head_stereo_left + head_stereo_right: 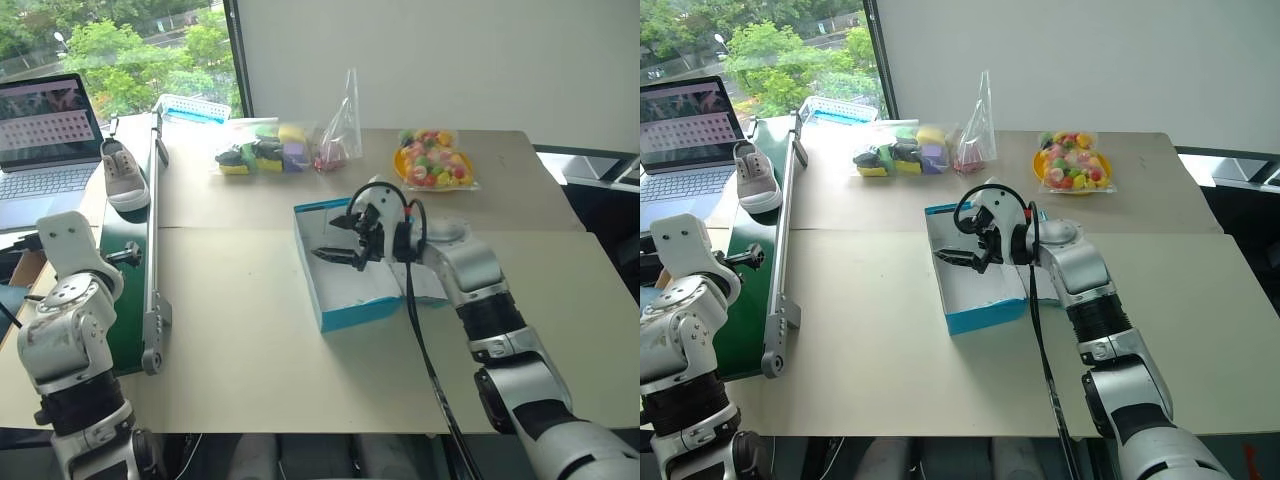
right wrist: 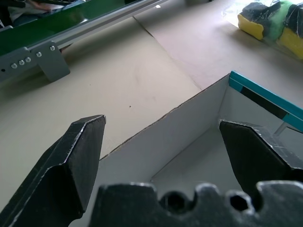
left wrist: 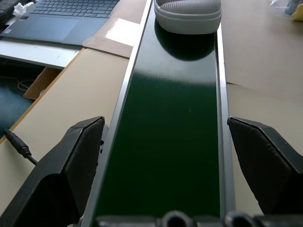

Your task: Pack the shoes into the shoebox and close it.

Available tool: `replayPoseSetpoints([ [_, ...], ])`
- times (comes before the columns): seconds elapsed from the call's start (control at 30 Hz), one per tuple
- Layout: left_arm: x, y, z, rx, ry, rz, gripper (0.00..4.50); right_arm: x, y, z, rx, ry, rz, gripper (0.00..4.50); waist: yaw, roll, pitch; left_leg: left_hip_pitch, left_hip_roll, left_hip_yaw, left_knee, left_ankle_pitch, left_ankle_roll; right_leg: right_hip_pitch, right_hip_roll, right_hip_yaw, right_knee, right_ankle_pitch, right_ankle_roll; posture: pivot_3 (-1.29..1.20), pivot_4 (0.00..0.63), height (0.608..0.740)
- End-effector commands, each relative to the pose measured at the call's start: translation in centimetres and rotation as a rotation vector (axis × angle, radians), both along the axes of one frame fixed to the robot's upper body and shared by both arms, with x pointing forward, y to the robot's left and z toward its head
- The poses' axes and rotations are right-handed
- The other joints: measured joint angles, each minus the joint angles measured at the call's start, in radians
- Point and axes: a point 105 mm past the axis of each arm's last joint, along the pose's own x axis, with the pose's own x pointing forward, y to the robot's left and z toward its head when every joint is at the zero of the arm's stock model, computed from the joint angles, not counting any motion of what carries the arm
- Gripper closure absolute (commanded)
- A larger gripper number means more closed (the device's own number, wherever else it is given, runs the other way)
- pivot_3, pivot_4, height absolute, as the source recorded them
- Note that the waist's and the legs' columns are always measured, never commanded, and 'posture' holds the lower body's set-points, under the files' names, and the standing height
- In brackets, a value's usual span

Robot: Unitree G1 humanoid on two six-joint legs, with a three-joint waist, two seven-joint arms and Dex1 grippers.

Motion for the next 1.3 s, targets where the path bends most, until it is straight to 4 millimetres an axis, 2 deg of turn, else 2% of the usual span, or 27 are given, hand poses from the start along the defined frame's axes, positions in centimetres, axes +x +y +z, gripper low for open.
replayPoseSetpoints([
  [0.03, 0.6, 0.6, 2.4, 0.059, -0.076, 0.017, 0.03, -0.5, 0.1, 1.7, 0.005, -0.074, 0.025, 0.0, 0.0, 0.0, 0.0, 0.0, 0.0, 0.0, 0.0, 0.0, 0.0, 0.0, 0.0, 0.0, 0.0, 0.0, 0.0, 0.0, 0.15, 0.74],
  [0.23, 2.8, -0.1, 3.6, 0.081, -0.136, -0.042, 0.03, -0.7, -0.4, 1.8, 0.007, -0.077, -0.003, 0.0, 0.003, 0.0, 0.0, 0.0, 0.0, 0.0, 0.0, 0.0, 0.0, 0.0, 0.0, 0.0, 0.0, 0.0, 0.0, 0.0, 0.15, 0.74],
  [0.37, 3.8, -0.4, 3.6, 0.082, -0.144, -0.072, 0.03, -0.7, -0.9, 2.0, 0.006, -0.083, -0.02, 0.0, 0.003, 0.0, 0.0, 0.0, 0.0, 0.0, 0.0, 0.0, 0.0, 0.0, -0.001, 0.0, 0.0, 0.0, 0.0, 0.0, 0.15, 0.74],
  [0.47, 4.4, 0.3, 3.5, 0.076, -0.145, -0.056, 0.03, -0.7, -1.0, 2.1, 0.0, -0.087, -0.033, 0.0, 0.003, 0.0, 0.0, 0.0, 0.0, 0.0, 0.0, 0.0, 0.0, 0.0, -0.001, 0.0, 0.0, 0.0, 0.0, 0.0, 0.15, 0.74],
  [0.57, 4.3, 1.2, 2.6, 0.025, -0.138, 0.002, 0.03, -0.8, -1.3, 2.1, -0.006, -0.087, -0.042, 0.0, 0.0, 0.0, 0.0, 0.0, 0.0, 0.0, 0.0, 0.0, 0.0, 0.0, 0.0, 0.0, 0.0, 0.0, 0.0, 0.0, 0.15, 0.74],
  [0.67, 4.1, 2.0, 1.2, -0.036, -0.12, 0.041, 0.7, -0.7, -1.5, 2.2, -0.011, -0.091, -0.051, 0.0, 0.001, 0.0, 0.0, 0.0, 0.0, 0.0, 0.0, 0.0, 0.0, 0.0, 0.0, 0.0, 0.0, 0.0, 0.0, 0.0, 0.15, 0.74],
  [0.8, 4.0, 1.7, 0.1, -0.097, -0.102, 0.041, 2.18, -0.7, -1.6, 2.3, -0.018, -0.097, -0.06, 0.0, 0.003, 0.0, 0.0, 0.0, 0.0, 0.0, 0.0, 0.0, 0.0, 0.0, -0.001, -0.001, 0.0, 0.0, 0.0, 0.0, 0.15, 0.74],
  [0.93, 3.9, 1.3, 0.4, -0.106, -0.121, 0.036, 3.48, -0.6, -1.7, 2.3, -0.023, -0.1, -0.066, 0.0, 0.004, 0.0, 0.0, 0.001, 0.0, -0.001, 0.001, 0.0, 0.0, 0.0, 0.0, -0.001, 0.002, 0.0, 0.0, 0.0, 0.15, 0.74],
  [1.03, 4.0, 1.1, 1.7, -0.067, -0.161, 0.029, 4.38, -0.6, -1.7, 2.3, -0.024, -0.101, -0.069, 0.0, 0.004, 0.0, 0.0, 0.001, 0.0, -0.001, 0.002, 0.001, -0.001, 0.001, 0.0, -0.001, 0.003, 0.0, 0.0, 0.0, 0.15, 0.74],
  [1.17, 4.6, -1.0, 6.0, -0.017, -0.312, -0.051, 4.44, -0.5, -1.6, 2.6, 0.009, -0.092, -0.077, 0.0, 0.005, 0.0, 0.0, 0.0, 0.0, -0.001, 0.003, 0.001, -0.001, 0.0, 0.0, -0.001, 0.002, 0.0, 0.0, 0.0, 0.15, 0.74],
  [1.23, 5.0, -3.2, 7.8, -0.034, -0.386, -0.138, 4.44, -0.3, -1.7, 3.2, 0.061, -0.077, -0.103, 0.0, 0.009, -0.001, 0.0, -0.002, 0.0, -0.002, 0.003, 0.001, -0.001, 0.0, -0.001, -0.003, 0.002, 0.0, 0.0, 0.0, 0.15, 0.74],
  [1.3, 5.4, -5.1, 8.7, -0.068, -0.425, -0.217, 4.44, 0.1, -1.9, 3.9, 0.112, -0.064, -0.133, 0.0, 0.013, -0.001, 0.0, -0.003, 0.0, -0.003, 0.003, 0.001, -0.001, 0.0, -0.001, -0.004, 0.001, 0.0, 0.0, 0.0, 0.15, 0.74],
])
